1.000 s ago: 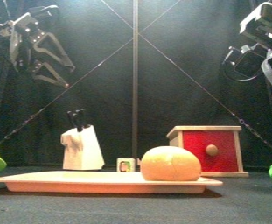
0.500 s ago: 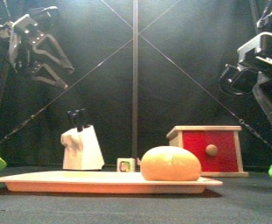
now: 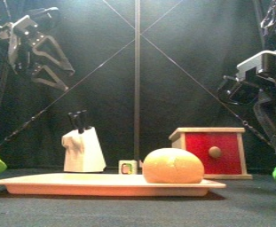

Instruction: Grab pea

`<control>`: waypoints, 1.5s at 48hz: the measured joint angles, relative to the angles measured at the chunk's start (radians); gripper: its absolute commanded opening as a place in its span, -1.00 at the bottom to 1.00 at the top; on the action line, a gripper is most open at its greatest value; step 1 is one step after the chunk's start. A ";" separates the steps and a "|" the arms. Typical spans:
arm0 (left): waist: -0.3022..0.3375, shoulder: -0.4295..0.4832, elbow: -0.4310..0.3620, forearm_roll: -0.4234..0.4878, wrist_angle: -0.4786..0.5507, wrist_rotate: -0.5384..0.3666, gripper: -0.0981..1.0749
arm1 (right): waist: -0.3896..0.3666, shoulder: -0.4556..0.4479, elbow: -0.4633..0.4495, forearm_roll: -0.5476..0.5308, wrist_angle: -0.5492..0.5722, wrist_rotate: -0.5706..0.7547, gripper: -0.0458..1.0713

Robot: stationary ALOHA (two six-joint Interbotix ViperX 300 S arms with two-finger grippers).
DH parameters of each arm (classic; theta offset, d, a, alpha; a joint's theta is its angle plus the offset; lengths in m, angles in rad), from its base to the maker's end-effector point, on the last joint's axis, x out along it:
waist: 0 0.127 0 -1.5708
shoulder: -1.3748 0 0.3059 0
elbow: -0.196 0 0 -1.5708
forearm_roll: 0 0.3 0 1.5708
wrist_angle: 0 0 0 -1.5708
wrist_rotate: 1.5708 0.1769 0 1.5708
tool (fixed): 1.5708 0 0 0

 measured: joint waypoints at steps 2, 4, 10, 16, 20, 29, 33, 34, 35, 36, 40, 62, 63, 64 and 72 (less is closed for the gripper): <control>-0.002 0.000 0.002 0.000 0.000 0.000 0.89 | -0.002 0.006 0.002 -0.008 -0.012 0.000 0.47; -0.002 0.000 0.002 0.000 0.002 0.000 0.89 | -0.005 0.012 0.002 -0.012 -0.025 0.000 0.47; -0.002 0.000 0.002 0.000 0.000 0.002 0.89 | -0.011 0.031 0.000 -0.015 -0.049 0.000 0.47; -0.002 0.000 0.003 0.000 0.000 0.002 0.89 | -0.015 0.051 -0.005 -0.015 -0.063 0.000 0.47; -0.002 0.000 0.003 0.000 0.000 0.000 0.89 | -0.015 0.058 -0.006 -0.015 -0.069 0.000 0.47; 0.000 0.000 0.005 0.000 0.000 0.000 0.89 | -0.017 0.066 -0.008 -0.018 -0.071 0.000 0.45; -0.002 -0.002 0.005 0.000 0.000 0.002 0.89 | -0.017 0.069 -0.009 -0.018 -0.072 -0.002 0.44; -0.002 -0.002 0.005 0.000 0.000 0.000 0.89 | -0.017 0.071 -0.009 -0.018 -0.072 -0.002 0.44; -0.002 0.000 0.003 0.000 0.000 0.000 0.89 | -0.018 0.071 -0.009 -0.018 -0.072 -0.002 0.43; -0.002 0.000 0.005 0.000 0.000 0.000 0.89 | -0.018 0.071 -0.009 -0.018 -0.072 0.000 0.42; 0.000 0.000 0.005 0.000 0.000 0.002 0.89 | -0.018 0.071 -0.011 -0.018 -0.072 0.000 0.39; -0.002 0.000 0.008 -0.002 0.000 0.000 0.89 | -0.025 0.061 -0.018 -0.018 -0.060 0.000 0.23; -0.002 0.000 0.008 0.000 0.000 0.000 0.89 | -0.026 0.058 -0.018 -0.020 -0.055 0.000 0.23; 0.000 0.000 0.008 0.000 0.000 0.002 0.89 | -0.028 0.054 -0.018 -0.020 -0.052 0.000 0.23; -0.002 0.000 0.008 0.000 0.000 0.002 0.89 | -0.035 0.017 -0.018 -0.021 -0.029 0.000 0.22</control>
